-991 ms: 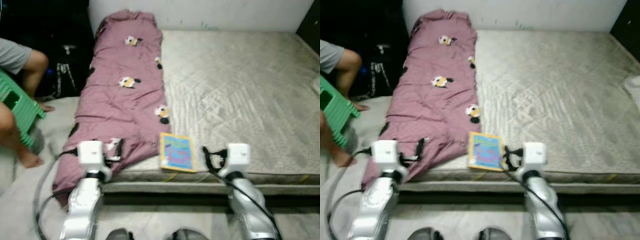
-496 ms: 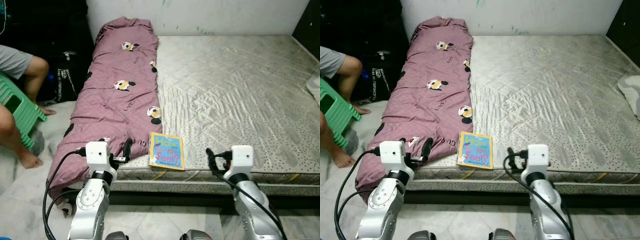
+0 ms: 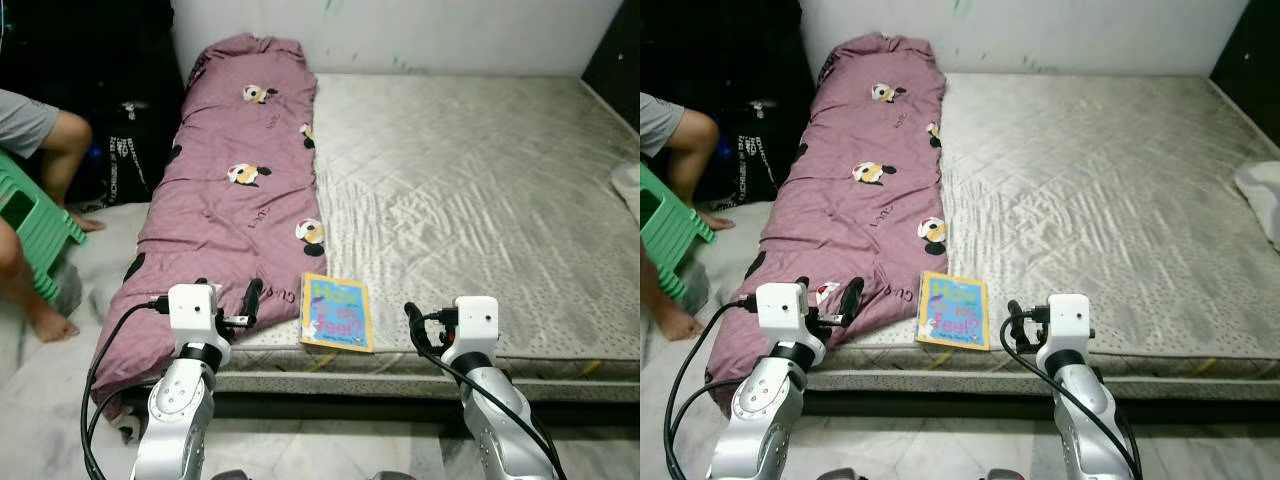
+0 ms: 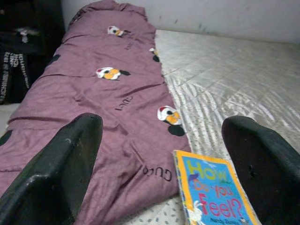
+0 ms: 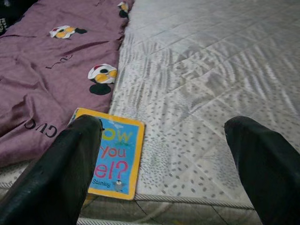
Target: Clean up the room
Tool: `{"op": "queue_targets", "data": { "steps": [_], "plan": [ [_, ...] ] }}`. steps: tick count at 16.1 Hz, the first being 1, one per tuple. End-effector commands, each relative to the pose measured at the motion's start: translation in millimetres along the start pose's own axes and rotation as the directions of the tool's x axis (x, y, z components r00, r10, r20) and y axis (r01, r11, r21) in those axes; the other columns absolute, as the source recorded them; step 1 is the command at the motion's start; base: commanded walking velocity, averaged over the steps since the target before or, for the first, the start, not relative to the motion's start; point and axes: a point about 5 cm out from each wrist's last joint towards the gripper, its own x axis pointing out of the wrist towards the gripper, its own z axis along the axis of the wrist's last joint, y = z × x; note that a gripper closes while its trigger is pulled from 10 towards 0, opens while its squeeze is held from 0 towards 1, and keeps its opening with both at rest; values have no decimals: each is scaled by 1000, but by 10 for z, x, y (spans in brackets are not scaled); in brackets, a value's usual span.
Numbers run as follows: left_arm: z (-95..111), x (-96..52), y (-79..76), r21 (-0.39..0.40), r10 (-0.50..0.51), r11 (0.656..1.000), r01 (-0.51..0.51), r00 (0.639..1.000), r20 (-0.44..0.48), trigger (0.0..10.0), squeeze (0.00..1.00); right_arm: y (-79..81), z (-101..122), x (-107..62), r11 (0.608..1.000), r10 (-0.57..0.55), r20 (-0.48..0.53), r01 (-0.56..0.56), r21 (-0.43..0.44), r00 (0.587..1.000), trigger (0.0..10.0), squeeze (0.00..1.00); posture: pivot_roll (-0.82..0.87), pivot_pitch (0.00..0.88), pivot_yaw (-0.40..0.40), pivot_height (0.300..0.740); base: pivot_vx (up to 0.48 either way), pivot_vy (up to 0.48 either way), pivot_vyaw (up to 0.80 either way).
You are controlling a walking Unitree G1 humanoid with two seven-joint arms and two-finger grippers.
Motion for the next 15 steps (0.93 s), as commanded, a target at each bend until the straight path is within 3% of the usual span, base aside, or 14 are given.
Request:
{"op": "queue_targets", "data": {
  "steps": [1,12,15],
  "plan": [
    [31,-14,15,6,-2,1000,2,1000,14,10000,0,4,33,7,1000,1,11,-1,-4,1000,10000,0,-23,46,17,740,281,0,0],
    [18,-17,5,10,-6,1000,6,1000,5,10000,0,-4,24,1,1000,-5,6,5,-7,1000,10000,0,-24,52,21,740,286,0,0],
    [17,-10,-1,9,-6,1000,6,1000,4,10000,0,-23,10,9,1000,-12,-8,12,-9,1000,10000,0,-25,51,18,740,285,0,-702]
  ]
}}
